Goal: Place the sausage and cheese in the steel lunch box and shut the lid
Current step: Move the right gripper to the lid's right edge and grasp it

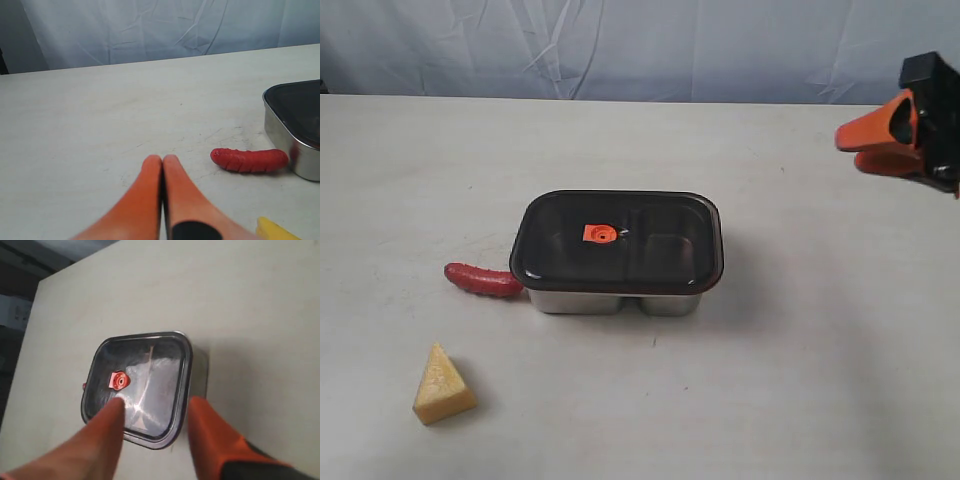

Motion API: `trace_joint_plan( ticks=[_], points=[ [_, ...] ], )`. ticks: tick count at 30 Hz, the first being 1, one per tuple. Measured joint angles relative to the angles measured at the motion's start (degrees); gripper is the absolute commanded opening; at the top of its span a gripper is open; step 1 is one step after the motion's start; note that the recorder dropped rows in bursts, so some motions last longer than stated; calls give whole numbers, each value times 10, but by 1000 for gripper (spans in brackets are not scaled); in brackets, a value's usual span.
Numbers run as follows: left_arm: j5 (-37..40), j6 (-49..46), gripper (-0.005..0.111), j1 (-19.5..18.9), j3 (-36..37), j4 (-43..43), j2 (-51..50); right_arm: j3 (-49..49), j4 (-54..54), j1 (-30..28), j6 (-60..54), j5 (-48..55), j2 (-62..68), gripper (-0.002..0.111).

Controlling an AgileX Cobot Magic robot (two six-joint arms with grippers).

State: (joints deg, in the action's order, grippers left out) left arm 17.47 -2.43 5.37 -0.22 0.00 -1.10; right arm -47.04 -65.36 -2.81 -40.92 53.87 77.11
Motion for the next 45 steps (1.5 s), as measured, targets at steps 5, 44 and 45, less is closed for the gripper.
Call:
trace_joint_plan(
  ticks=[5, 44, 45],
  points=[
    [0, 0, 0, 0, 0, 0, 0, 0, -87, 38, -68, 16, 115, 58],
    [-1, 0, 0, 0, 0, 0, 0, -1, -142, 189, -114, -47, 273, 58],
    [-1, 0, 0, 0, 0, 0, 0, -1, -141, 190, -112, -48, 273, 58]
  ],
)
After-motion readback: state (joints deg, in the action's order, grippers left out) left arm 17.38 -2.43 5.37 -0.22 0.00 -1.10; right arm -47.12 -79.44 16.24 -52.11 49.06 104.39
